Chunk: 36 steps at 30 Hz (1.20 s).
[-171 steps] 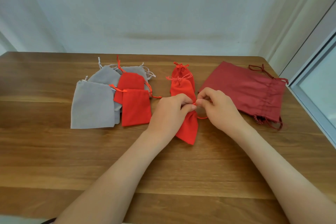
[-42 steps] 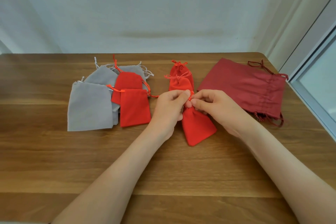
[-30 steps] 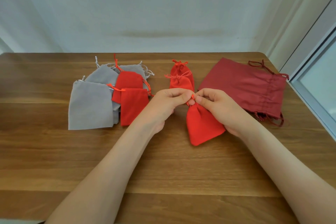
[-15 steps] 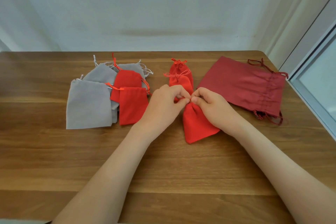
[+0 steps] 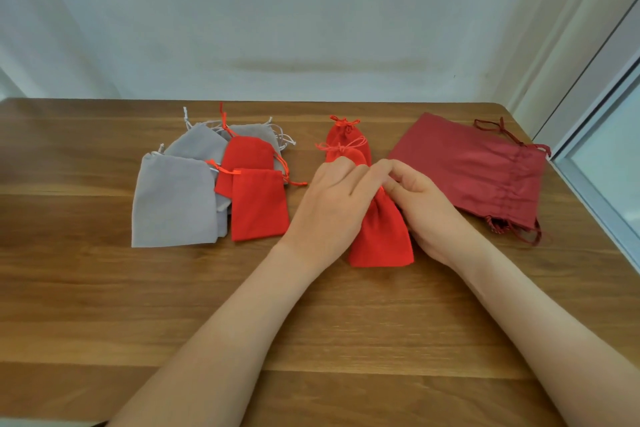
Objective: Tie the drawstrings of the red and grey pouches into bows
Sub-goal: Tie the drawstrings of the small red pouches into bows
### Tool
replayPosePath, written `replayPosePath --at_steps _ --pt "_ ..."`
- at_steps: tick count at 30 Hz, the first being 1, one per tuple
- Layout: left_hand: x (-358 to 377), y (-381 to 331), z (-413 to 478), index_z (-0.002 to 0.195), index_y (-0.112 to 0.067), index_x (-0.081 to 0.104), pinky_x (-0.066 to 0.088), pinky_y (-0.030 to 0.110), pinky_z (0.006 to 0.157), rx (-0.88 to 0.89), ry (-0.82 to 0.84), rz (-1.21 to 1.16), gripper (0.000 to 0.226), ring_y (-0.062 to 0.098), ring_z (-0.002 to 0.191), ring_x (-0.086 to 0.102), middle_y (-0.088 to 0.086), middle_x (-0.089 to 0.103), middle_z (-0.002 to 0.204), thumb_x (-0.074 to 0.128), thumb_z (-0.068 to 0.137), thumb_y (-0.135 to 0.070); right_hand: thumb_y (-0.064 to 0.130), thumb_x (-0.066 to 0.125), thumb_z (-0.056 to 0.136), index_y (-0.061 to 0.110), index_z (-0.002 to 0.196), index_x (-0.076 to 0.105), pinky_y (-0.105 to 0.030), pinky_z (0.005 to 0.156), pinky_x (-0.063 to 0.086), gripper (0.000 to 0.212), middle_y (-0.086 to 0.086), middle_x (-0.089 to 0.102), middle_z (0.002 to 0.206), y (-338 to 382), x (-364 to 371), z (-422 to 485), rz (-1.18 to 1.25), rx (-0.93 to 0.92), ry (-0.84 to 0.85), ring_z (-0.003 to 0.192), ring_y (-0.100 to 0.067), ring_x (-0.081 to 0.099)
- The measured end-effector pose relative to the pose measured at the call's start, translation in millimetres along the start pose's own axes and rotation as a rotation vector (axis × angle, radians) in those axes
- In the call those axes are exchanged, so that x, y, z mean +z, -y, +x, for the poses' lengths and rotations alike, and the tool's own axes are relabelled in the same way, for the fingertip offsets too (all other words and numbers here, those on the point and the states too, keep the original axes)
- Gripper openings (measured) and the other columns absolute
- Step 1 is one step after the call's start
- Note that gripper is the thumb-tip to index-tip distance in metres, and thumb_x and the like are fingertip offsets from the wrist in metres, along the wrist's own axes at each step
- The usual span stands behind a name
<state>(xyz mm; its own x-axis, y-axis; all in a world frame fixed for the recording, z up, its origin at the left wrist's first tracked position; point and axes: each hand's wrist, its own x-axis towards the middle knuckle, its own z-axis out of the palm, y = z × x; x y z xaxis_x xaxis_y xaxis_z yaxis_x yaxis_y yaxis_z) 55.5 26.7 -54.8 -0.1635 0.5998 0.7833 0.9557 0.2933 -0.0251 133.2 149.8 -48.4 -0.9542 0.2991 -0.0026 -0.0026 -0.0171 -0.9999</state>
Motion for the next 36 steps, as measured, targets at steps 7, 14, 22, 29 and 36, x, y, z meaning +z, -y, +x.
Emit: replayPosePath --at_steps 7,14,22,29,36 --pt "-1.4 0.1 -0.2 0.117 -0.010 0.047 0.031 0.031 0.070 0.023 -0.076 0.031 0.021 0.021 0.081 0.044 0.003 0.062 0.076 0.033 0.103 -0.013 0.016 0.048 0.097 0.007 0.092 0.052 -0.029 0.049 0.019 0.011 -0.003 0.046 0.057 4.1 -5.3 0.5 0.108 0.053 0.102 0.046 -0.011 0.038" --pt "-0.5 -0.6 2.8 0.112 -0.008 0.051 0.028 0.029 0.072 0.000 -0.104 0.024 0.031 0.019 0.082 0.041 0.001 0.063 0.075 0.023 0.102 -0.017 0.017 0.049 0.095 0.007 0.094 0.052 -0.031 0.050 0.017 0.010 -0.001 0.049 0.055 3.0 -2.3 -1.6 0.160 0.039 0.112 0.046 -0.012 0.039" --pt "1.5 0.2 2.7 0.107 -0.007 0.062 0.029 0.030 0.072 -0.135 -0.130 -0.053 0.026 0.016 0.080 0.041 0.001 0.062 0.074 0.058 0.082 -0.008 0.015 0.049 0.097 0.009 0.093 0.054 -0.016 0.041 0.026 0.009 0.001 0.050 0.052 5.4 2.9 -3.4 0.069 -0.030 0.056 0.044 -0.008 0.039" --pt "2.6 1.4 -1.4 0.103 -0.012 0.047 0.022 0.023 0.080 -0.689 -0.162 -0.160 0.056 0.025 0.095 0.041 0.009 0.048 0.107 0.067 0.069 -0.051 0.016 0.047 0.098 0.011 0.091 0.055 -0.016 0.044 0.026 0.012 -0.001 0.047 0.052 7.5 -2.5 -1.0 0.010 -0.059 0.092 0.047 -0.008 0.034" --pt "0.2 -4.5 -0.4 0.079 -0.015 0.068 0.035 0.037 0.086 -0.553 -0.110 -0.163 0.019 0.019 0.097 0.039 0.012 0.052 0.119 0.061 0.082 -0.032 0.018 0.047 0.099 0.011 0.096 0.058 -0.017 0.045 0.026 0.013 0.001 0.046 0.053 5.6 -0.6 -0.6 0.014 -0.060 0.088 0.047 -0.007 0.035"
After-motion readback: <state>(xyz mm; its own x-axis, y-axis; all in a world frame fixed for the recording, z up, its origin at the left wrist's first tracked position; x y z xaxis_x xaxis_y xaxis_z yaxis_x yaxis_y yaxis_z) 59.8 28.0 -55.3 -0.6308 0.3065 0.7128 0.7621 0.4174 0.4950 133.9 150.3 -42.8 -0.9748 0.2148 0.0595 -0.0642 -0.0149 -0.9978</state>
